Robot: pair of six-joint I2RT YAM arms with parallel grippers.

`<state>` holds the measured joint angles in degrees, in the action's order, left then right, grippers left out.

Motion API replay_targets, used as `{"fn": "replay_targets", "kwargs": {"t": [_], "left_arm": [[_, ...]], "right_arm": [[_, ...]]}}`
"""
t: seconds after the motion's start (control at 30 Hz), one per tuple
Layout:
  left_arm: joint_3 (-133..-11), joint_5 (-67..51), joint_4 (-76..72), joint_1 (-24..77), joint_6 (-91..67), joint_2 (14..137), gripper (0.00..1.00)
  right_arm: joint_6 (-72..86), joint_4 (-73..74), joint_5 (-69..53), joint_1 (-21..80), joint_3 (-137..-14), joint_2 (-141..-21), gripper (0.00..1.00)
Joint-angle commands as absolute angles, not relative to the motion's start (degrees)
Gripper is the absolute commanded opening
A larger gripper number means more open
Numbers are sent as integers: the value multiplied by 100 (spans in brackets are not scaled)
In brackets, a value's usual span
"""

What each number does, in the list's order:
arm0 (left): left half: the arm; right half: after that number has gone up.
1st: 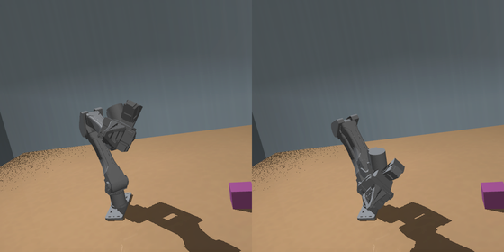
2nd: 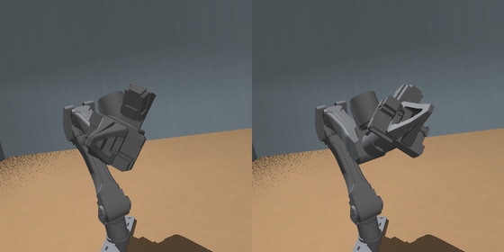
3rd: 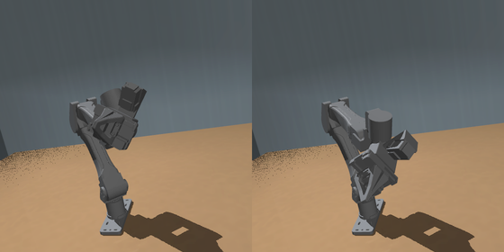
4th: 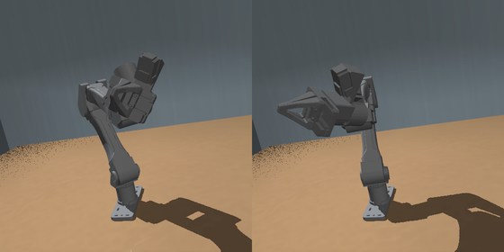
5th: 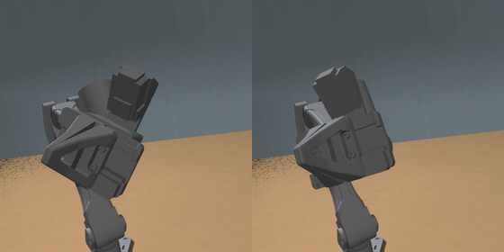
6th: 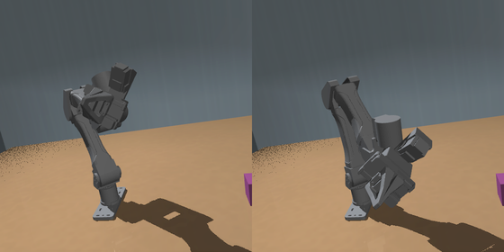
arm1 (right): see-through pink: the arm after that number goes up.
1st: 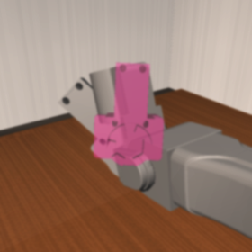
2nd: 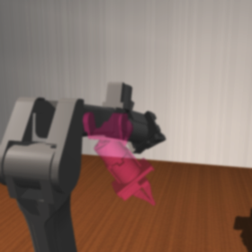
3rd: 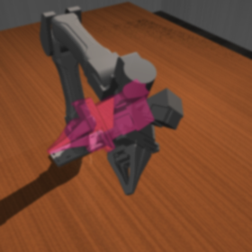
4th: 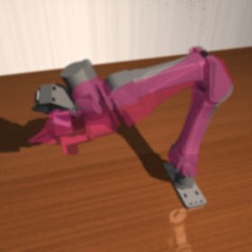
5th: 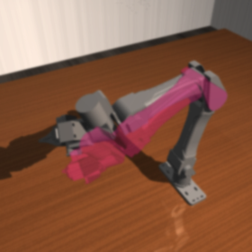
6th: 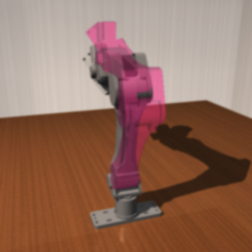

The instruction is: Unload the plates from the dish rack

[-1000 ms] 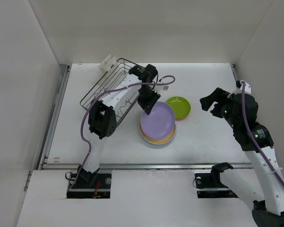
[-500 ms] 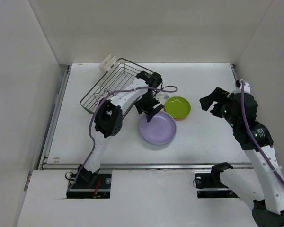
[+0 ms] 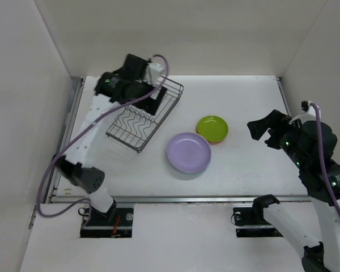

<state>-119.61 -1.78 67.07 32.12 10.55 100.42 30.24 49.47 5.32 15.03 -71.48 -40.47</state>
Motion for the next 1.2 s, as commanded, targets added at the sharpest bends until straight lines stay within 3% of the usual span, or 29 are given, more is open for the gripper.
{"fn": "replay_targets", "kwargs": {"t": [0.0, 0.03, 0.17, 0.27, 0.37, 0.67, 1.17], "left_arm": [[-11401, 709, 6382, 2507, 475, 8871, 96], [-11217, 712, 6181, 2009, 475, 8250, 100], [-9882, 1272, 5698, 1005, 536, 6797, 100], [-8555, 1861, 5275, 731, 615, 5858, 100], [-7736, 1331, 5106, 380, 536, 5381, 100], [-7480, 905, 5247, 62, 431, 5203, 100], [-7453, 536, 5203, 9, 421, 5080, 100]], "right_arm": [[2979, 5913, 308, 1521, -7769, -3858, 100], [2979, 6115, 116, 1521, -7848, -3797, 100], [3234, 7108, -131, 1521, -8033, -3534, 100], [3287, 7847, -141, 1521, -8226, -3288, 100], [3357, 7928, -272, 1521, -8288, -2700, 100], [3779, 7928, -492, 1521, -8087, -1469, 100], [3964, 7928, -790, 1521, -8217, -1204, 100]]}}
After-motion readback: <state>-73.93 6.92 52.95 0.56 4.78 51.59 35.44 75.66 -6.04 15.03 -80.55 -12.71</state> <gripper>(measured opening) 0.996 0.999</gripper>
